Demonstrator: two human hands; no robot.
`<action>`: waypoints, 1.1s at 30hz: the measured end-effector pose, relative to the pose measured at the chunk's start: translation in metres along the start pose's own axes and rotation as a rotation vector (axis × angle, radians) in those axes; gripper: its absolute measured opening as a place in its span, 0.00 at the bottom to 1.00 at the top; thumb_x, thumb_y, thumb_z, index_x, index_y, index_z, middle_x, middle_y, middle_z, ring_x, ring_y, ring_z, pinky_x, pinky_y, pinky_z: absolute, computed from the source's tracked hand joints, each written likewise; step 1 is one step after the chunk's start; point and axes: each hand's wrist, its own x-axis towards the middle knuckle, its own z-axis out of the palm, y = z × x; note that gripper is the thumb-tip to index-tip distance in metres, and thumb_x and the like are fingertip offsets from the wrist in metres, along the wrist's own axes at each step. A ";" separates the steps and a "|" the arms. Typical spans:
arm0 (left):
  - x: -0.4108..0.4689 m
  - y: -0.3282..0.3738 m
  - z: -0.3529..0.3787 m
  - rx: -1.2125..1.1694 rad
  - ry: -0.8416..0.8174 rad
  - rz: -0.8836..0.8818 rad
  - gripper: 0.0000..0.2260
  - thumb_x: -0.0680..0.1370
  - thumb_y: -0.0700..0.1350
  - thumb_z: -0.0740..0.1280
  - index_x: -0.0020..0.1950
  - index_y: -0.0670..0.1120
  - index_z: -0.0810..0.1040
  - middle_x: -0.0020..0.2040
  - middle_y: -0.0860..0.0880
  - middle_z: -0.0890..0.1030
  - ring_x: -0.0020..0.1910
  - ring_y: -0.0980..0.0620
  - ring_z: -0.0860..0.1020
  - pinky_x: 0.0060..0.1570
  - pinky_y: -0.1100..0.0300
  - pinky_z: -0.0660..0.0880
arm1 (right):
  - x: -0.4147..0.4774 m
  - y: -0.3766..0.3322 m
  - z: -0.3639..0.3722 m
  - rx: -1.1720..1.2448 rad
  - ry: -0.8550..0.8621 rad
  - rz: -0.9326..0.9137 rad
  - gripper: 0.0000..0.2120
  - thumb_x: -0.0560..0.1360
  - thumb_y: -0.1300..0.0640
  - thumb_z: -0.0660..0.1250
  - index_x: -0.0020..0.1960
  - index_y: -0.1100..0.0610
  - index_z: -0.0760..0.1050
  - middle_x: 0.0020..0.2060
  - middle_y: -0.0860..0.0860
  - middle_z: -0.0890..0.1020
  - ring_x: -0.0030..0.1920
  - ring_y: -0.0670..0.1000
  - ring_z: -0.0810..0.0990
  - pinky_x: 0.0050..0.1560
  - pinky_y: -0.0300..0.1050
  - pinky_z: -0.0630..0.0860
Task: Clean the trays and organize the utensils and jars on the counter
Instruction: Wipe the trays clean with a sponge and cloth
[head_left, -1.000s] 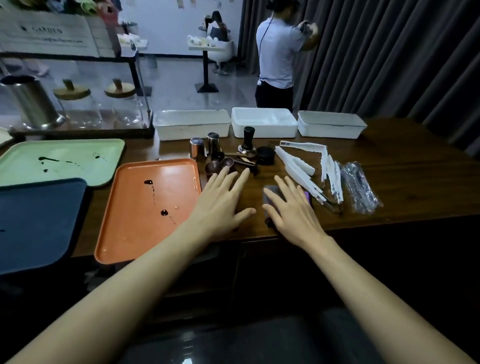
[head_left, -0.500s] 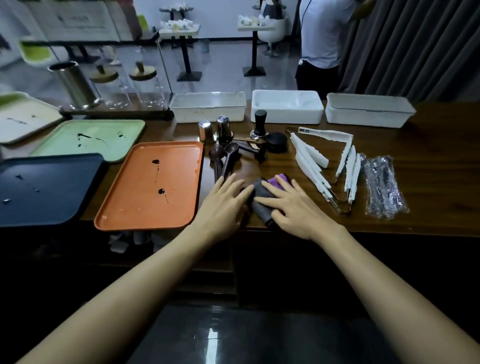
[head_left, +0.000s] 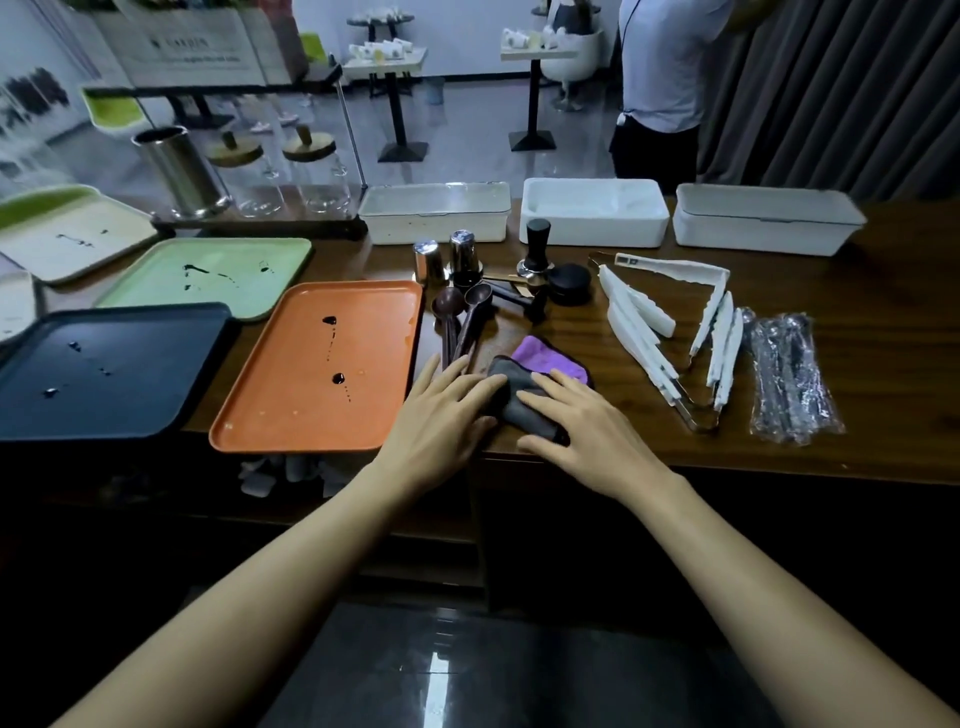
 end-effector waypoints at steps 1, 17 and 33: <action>0.003 -0.002 -0.001 0.000 -0.009 0.018 0.22 0.80 0.48 0.68 0.75 0.48 0.72 0.66 0.46 0.79 0.73 0.41 0.71 0.79 0.42 0.55 | -0.001 0.001 0.000 0.024 0.043 0.009 0.25 0.77 0.43 0.69 0.71 0.48 0.74 0.74 0.49 0.69 0.75 0.51 0.65 0.71 0.49 0.67; 0.058 0.006 0.004 -0.100 0.052 -0.171 0.09 0.84 0.51 0.60 0.55 0.46 0.74 0.40 0.46 0.81 0.42 0.41 0.78 0.49 0.52 0.64 | 0.016 -0.003 -0.014 -0.151 0.198 0.041 0.26 0.76 0.64 0.66 0.72 0.47 0.73 0.77 0.53 0.66 0.78 0.58 0.61 0.73 0.62 0.66; -0.008 -0.070 -0.027 0.007 0.101 -0.273 0.22 0.83 0.60 0.57 0.67 0.48 0.79 0.65 0.45 0.79 0.73 0.40 0.70 0.72 0.44 0.63 | 0.056 -0.014 -0.014 -0.101 -0.026 0.212 0.26 0.79 0.51 0.63 0.75 0.36 0.65 0.59 0.49 0.81 0.54 0.57 0.77 0.50 0.52 0.76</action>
